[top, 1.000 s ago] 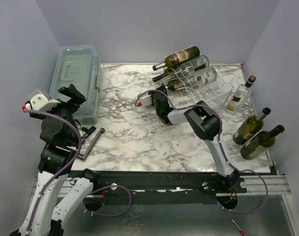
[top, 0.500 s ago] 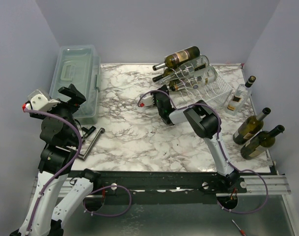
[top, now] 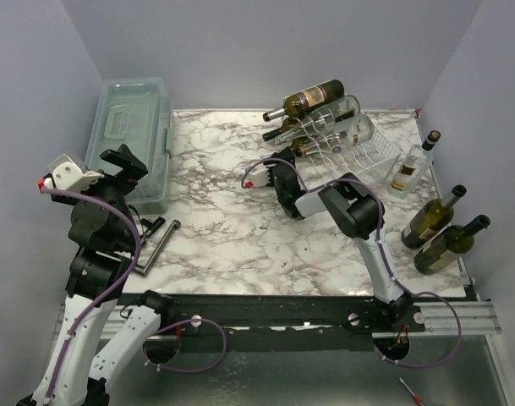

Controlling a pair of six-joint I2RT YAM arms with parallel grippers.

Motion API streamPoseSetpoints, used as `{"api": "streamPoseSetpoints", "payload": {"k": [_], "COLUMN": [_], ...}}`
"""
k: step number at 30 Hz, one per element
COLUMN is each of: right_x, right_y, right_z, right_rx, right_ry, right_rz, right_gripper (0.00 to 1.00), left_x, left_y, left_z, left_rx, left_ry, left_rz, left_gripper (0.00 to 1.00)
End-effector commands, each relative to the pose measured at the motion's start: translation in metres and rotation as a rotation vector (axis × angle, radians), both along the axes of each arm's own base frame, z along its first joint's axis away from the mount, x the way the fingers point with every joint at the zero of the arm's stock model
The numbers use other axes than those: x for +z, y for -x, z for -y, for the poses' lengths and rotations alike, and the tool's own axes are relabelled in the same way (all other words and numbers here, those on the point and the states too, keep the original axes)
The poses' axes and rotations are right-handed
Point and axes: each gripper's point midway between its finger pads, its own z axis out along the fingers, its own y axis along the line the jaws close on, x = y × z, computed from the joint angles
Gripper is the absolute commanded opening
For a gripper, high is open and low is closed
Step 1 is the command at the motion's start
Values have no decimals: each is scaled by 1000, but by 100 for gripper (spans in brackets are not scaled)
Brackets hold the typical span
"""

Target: Put the wine bottle on the wine rack

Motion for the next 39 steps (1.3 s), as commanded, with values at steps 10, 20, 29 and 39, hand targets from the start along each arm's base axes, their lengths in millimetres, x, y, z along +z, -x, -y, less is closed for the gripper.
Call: {"api": "streamPoseSetpoints", "payload": {"k": [10,20,29,39], "right_x": [3,13,99,228], "right_y": [65,120,161,164], "right_z": [-17,-26,-31,8], "right_rx": [46,70,-45,-148], "right_ry": [-113,-169,-561,-1290], "right_rz": [-72,-83,-54,-186], "right_gripper": [99,100,97,98], "left_x": [3,4,0,-6], "left_y": [3,2,-5,-22], "left_z": [4,5,11,28], "left_rx": [-32,-40,-64,-135], "left_ry": [0,2,-7,-48], "left_rz": [27,30,13,-29], "left_gripper": [98,98,99,99]}}
